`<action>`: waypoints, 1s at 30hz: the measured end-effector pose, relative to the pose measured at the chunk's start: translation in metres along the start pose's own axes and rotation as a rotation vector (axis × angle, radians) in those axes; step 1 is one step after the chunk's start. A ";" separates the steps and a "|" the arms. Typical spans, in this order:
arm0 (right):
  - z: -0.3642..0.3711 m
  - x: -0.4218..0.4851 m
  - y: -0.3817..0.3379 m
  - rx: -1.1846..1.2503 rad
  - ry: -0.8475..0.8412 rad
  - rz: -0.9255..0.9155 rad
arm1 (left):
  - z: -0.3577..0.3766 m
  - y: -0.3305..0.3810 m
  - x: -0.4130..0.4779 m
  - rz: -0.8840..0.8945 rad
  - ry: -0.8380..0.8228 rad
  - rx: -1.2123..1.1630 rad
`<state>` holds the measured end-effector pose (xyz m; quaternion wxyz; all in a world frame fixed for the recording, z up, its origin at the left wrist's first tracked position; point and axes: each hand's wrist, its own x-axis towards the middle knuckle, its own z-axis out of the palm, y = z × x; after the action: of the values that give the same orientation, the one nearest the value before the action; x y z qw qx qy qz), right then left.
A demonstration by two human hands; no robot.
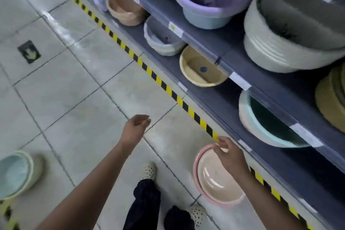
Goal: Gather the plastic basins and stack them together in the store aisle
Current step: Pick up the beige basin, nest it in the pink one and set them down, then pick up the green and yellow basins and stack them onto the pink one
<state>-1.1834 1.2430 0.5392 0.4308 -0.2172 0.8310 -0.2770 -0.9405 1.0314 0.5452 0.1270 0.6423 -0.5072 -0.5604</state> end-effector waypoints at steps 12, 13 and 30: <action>0.179 -0.049 -0.208 -0.281 -0.270 -0.214 | -0.265 -0.096 -0.067 -0.211 0.351 -0.267; 0.201 -0.054 -0.227 -0.296 -0.291 -0.230 | -0.284 -0.102 -0.072 -0.220 0.365 -0.288; 0.567 -0.118 -0.477 -0.692 -0.780 -0.466 | -0.571 -0.199 -0.079 -0.514 0.720 -0.613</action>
<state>-0.5873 0.7998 0.6488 0.5371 -0.6092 0.5829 0.0243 -0.3435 0.9530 0.6399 0.3335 0.8307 -0.0712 -0.4400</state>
